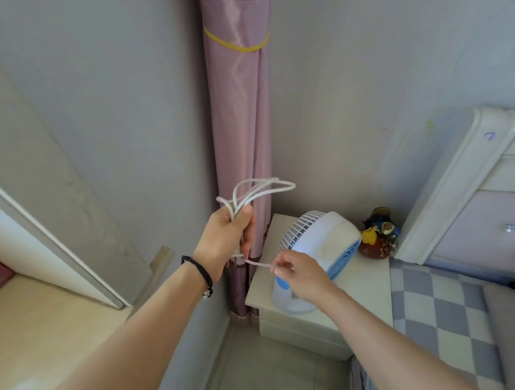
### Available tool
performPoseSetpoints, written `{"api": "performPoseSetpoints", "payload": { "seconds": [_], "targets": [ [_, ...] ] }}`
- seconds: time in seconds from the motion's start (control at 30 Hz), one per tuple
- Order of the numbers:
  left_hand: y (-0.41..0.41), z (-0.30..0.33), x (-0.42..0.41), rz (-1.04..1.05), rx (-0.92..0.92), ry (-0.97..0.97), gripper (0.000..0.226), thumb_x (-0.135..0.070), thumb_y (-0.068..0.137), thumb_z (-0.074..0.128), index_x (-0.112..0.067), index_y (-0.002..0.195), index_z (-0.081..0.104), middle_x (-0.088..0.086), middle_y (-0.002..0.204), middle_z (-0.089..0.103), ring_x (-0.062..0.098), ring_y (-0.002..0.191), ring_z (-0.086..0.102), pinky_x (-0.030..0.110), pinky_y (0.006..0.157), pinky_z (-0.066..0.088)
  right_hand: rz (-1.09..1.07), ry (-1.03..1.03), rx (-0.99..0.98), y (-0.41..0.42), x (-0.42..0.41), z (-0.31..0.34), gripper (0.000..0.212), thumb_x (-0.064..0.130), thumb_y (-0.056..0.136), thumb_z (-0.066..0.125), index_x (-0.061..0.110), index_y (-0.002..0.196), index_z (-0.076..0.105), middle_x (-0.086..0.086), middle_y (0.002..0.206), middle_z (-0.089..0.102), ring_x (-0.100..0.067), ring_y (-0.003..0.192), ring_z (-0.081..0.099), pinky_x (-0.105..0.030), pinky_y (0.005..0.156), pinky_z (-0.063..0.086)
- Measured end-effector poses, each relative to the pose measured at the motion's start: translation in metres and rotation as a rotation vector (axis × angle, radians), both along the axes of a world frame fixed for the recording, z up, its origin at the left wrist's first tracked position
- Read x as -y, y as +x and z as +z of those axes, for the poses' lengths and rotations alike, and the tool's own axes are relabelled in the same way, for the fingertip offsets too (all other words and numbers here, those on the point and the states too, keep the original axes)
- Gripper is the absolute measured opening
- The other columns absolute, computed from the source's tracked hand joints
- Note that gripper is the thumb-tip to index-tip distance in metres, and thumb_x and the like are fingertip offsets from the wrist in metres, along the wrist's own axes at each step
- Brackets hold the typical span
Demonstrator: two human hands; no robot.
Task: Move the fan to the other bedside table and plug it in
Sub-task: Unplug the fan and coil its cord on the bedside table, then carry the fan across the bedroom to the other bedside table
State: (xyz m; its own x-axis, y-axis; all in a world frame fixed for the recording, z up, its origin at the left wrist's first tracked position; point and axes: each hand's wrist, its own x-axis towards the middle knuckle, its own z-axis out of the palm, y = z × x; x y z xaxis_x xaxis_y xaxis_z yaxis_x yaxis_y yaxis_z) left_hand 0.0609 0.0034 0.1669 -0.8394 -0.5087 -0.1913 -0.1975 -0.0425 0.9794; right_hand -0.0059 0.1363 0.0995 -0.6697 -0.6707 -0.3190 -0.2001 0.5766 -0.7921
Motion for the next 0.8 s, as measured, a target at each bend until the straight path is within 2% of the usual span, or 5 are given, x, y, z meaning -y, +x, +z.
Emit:
{"api": "performPoseSetpoints", "payload": {
  "seconds": [0.17,0.3,0.47,0.6,0.8],
  "targets": [
    [0.004,-0.039,0.004,0.035,0.245,0.010,0.025,-0.019,0.093,0.041,-0.007,0.076,0.055,0.005,0.074,0.065,0.009,0.038,0.056,0.018,0.035,0.039,-0.174,-0.107,-0.291,-0.004,0.012,-0.020,0.018,0.001,0.088,0.053,0.005,0.093,0.070,-0.001,0.104,0.044,-0.014,0.102,0.044,-0.022,0.092,0.036],
    [0.001,-0.068,0.007,0.002,0.335,0.143,0.022,-0.020,0.094,0.041,-0.007,0.086,0.057,0.005,0.085,0.069,0.013,0.046,0.062,0.023,0.044,0.044,-0.191,-0.282,-0.352,0.010,0.022,-0.031,0.017,-0.001,0.084,0.048,-0.002,0.084,0.065,0.011,0.098,0.042,0.007,0.093,0.044,-0.010,0.085,0.036],
    [-0.003,-0.093,0.007,-0.155,0.287,0.356,0.032,-0.030,0.095,0.042,-0.006,0.085,0.061,0.009,0.059,0.069,0.018,0.043,0.063,0.020,0.039,0.044,-0.165,-0.345,-0.435,0.013,0.030,-0.048,0.016,0.001,0.074,0.056,-0.003,0.085,0.066,-0.001,0.109,0.044,0.008,0.096,0.039,0.003,0.083,0.036],
    [-0.008,-0.098,0.010,-0.385,0.280,0.222,0.027,-0.036,0.081,0.058,-0.011,0.070,0.059,-0.002,0.041,0.054,0.010,0.038,0.046,0.016,0.039,0.035,-0.230,-0.341,-0.360,0.004,0.035,-0.053,0.020,-0.007,0.075,0.053,0.001,0.091,0.060,-0.005,0.107,0.051,-0.008,0.098,0.050,-0.012,0.086,0.043],
    [-0.033,-0.122,0.011,-0.203,0.291,0.313,0.018,-0.016,0.086,0.058,-0.008,0.070,0.058,-0.008,0.032,0.035,0.008,0.031,0.032,0.019,0.036,0.028,-0.322,-0.327,-0.237,-0.015,0.033,-0.057,0.025,-0.003,0.079,0.054,0.011,0.100,0.059,0.001,0.100,0.056,-0.010,0.096,0.057,-0.016,0.085,0.044]
  ]
}}
